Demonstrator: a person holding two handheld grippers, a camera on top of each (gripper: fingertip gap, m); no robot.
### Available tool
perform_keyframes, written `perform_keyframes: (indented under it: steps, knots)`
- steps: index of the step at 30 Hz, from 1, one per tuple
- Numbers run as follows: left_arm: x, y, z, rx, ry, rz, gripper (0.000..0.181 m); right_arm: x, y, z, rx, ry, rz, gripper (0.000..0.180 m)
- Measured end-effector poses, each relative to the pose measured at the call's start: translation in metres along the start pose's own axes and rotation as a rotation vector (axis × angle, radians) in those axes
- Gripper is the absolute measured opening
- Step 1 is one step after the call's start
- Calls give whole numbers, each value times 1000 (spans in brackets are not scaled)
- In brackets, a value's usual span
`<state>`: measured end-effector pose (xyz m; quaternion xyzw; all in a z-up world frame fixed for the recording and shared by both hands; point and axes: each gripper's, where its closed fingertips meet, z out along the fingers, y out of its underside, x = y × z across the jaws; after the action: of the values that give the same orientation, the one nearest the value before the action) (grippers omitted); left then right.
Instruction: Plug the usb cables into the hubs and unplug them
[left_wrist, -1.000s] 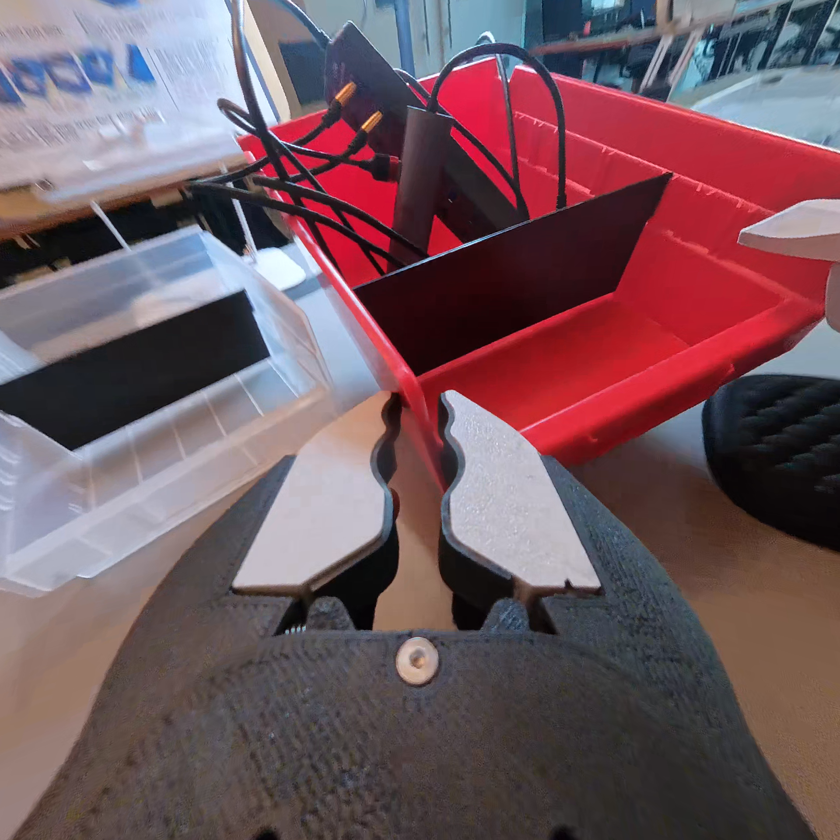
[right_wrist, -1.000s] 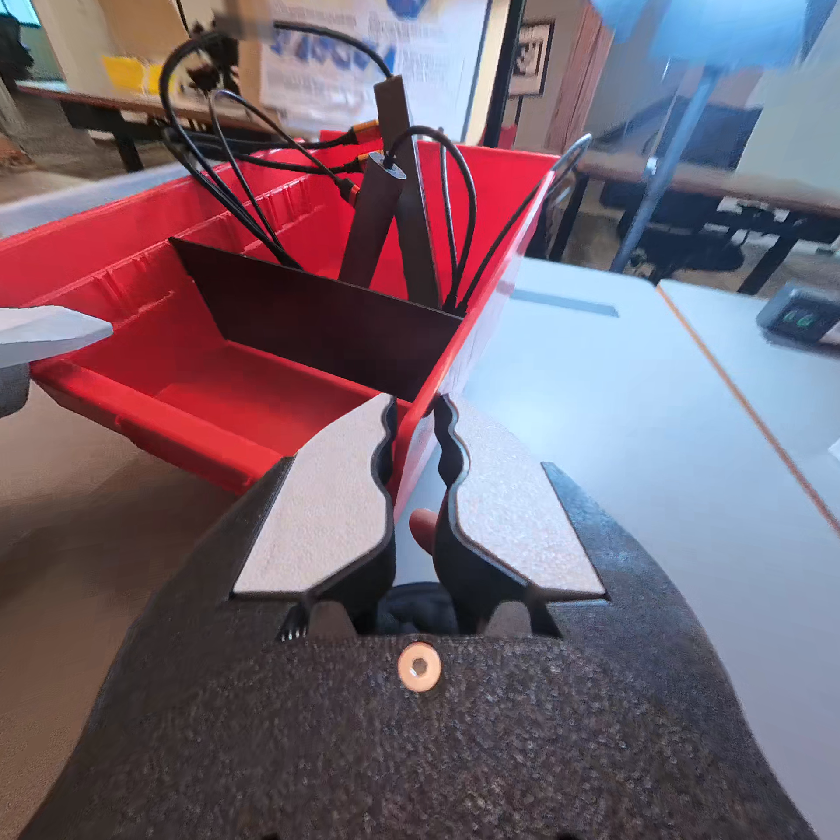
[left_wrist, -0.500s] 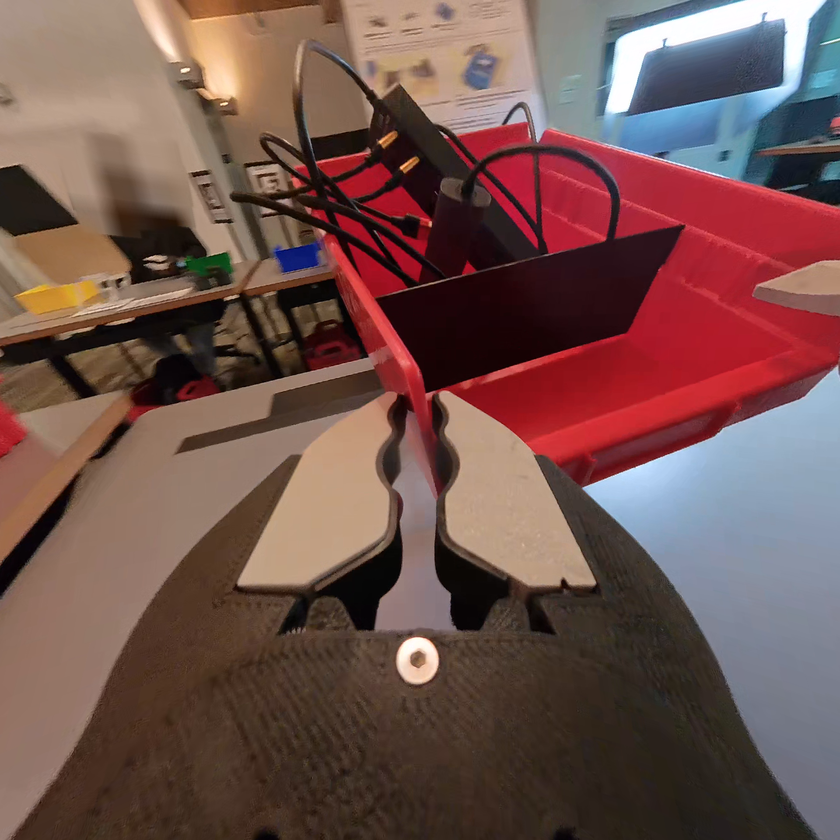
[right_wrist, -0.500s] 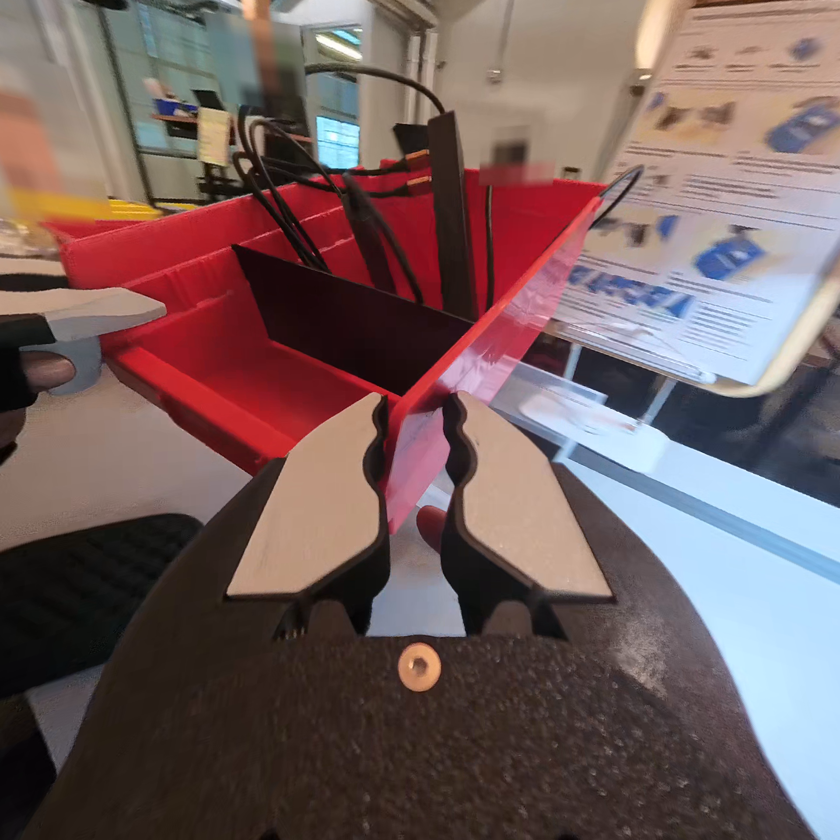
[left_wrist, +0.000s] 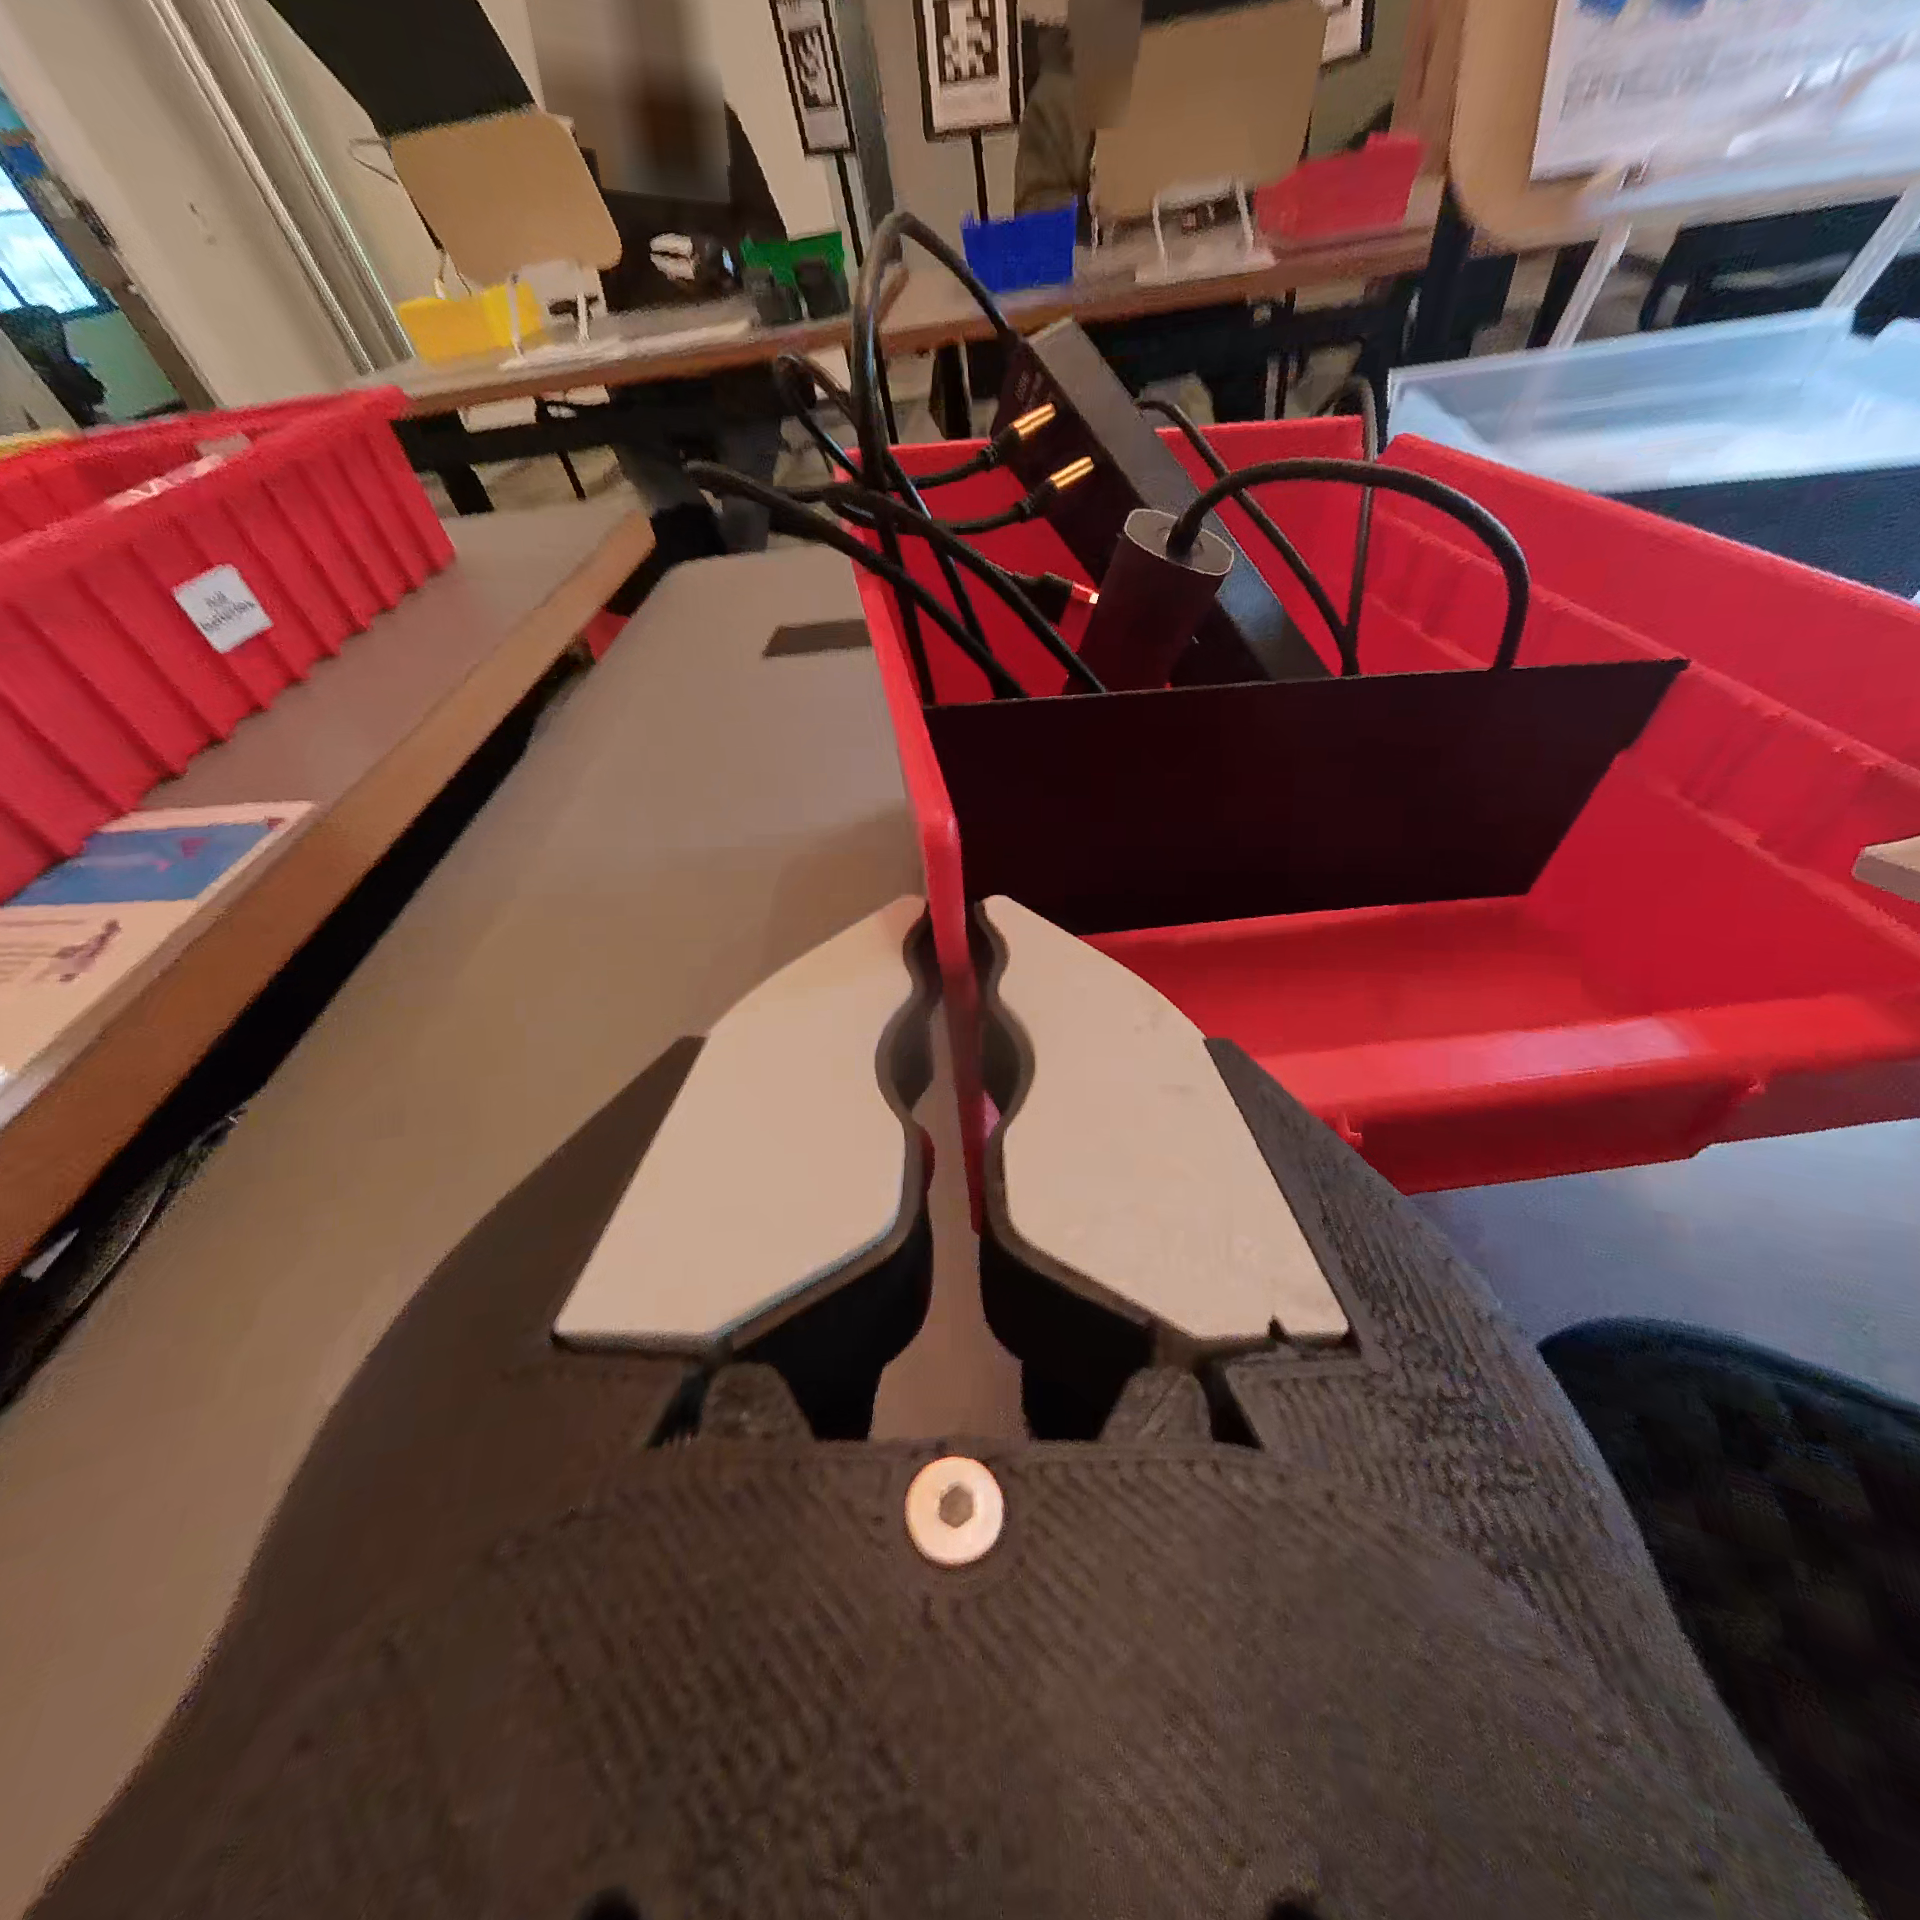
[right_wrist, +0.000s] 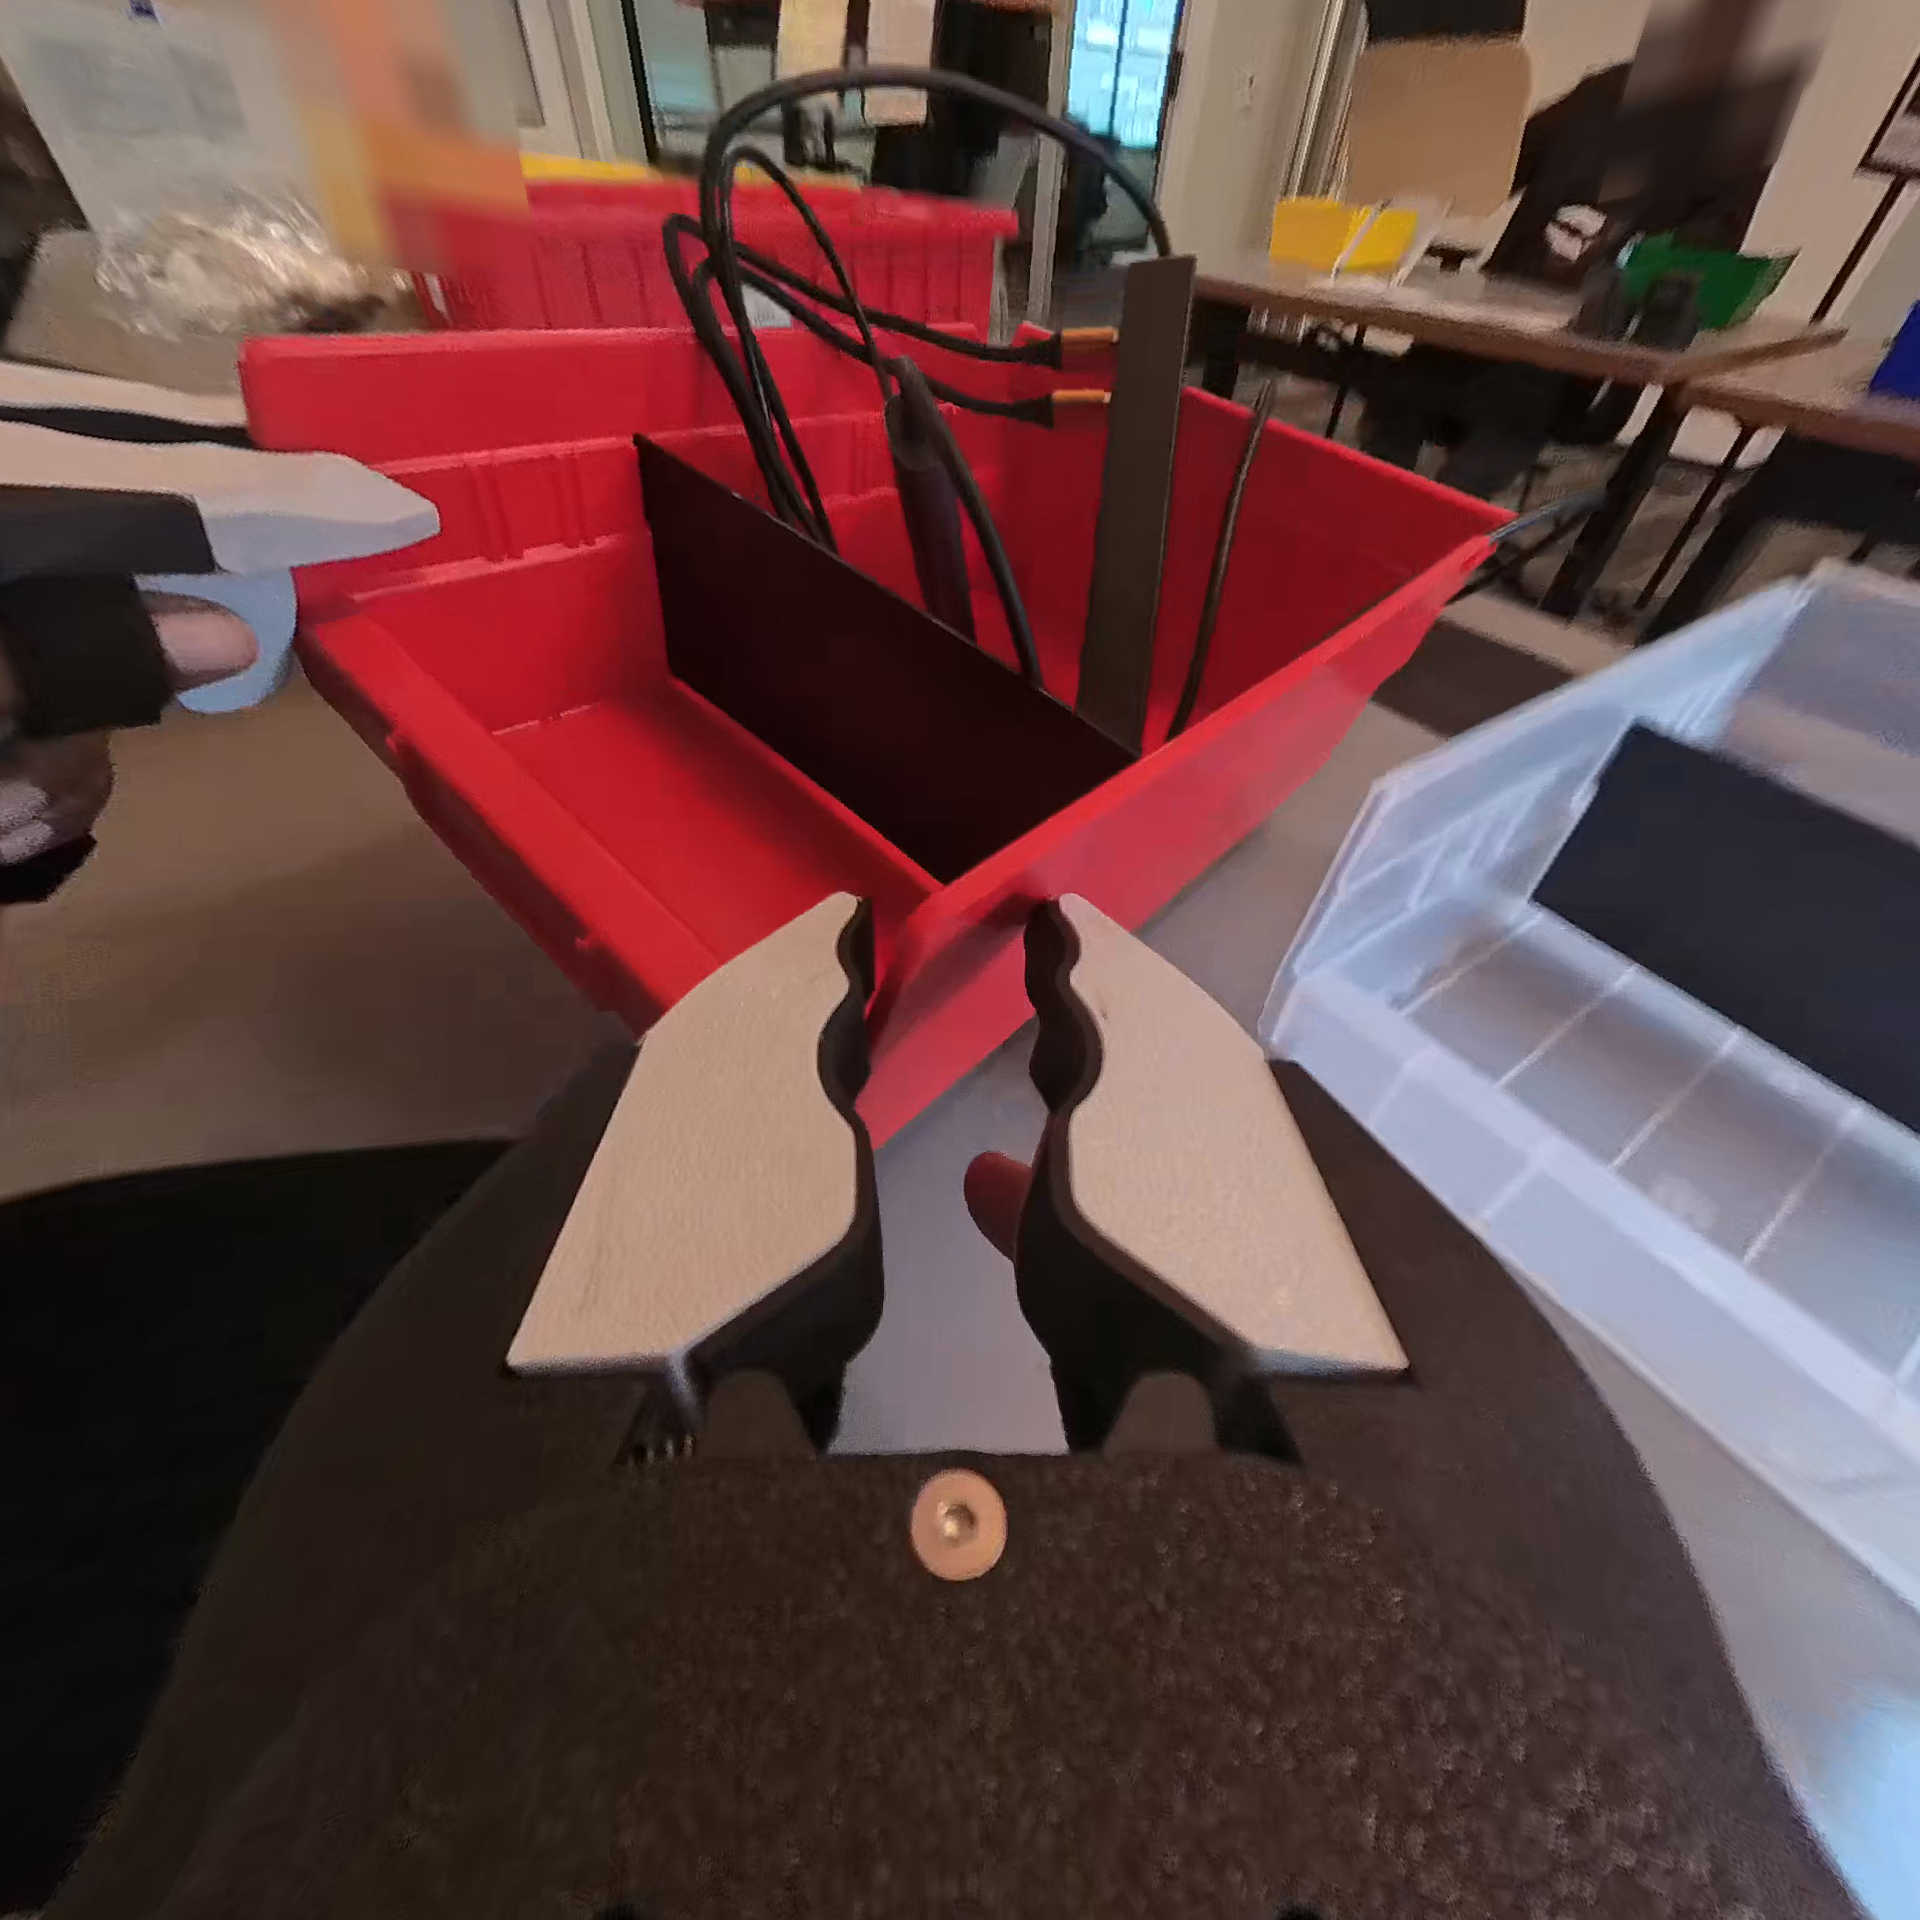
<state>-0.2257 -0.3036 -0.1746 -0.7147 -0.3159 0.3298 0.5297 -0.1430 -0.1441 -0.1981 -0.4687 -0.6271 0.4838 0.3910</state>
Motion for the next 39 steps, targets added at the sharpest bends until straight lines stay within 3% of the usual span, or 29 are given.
perform_keyframes:
  steps: [4, 6, 9, 12, 15, 19, 21, 23, 25, 27, 34, 39]
  knots:
    - [23, 33, 31, -66, 6, 31, 5, 28, 30, 5, -44, 61, 17, 27]
    - [38, 48, 41, -160, 91, 48, 10, 40, 34, 0, -77, 62, 1, 28]
    - [53, 24, 34, -69, 220, 11, 27, 58, 21, -21, -63, 46, -41, 46]
    - [56, -8, 20, 1, 266, 97, 37, 80, 9, -42, -116, -3, -126, 65]
    - [94, -23, 6, -29, 455, 284, 41, 111, 19, -47, -294, -85, -281, 67]
    - [153, 8, 5, -273, 744, 516, 49, 154, 59, -35, -584, -191, -477, 71]
    - [165, 32, 19, -380, 755, 671, 47, 165, 81, -33, -731, -230, -560, 68]
    - [169, 60, 34, -499, 753, 814, 45, 177, 98, -34, -836, -219, -649, 39]
    - [167, 81, 46, -577, 746, 938, 44, 180, 102, -41, -832, -211, -695, 30]
    - [174, 92, 48, -601, 799, 949, 33, 181, 106, -60, -831, -187, -650, 31]
    - [176, 88, 50, -422, 757, 892, 36, 175, 131, -194, -716, 16, -537, 38]
    - [178, 88, 48, -394, 736, 871, 37, 182, 145, -274, -684, 212, -489, 39]
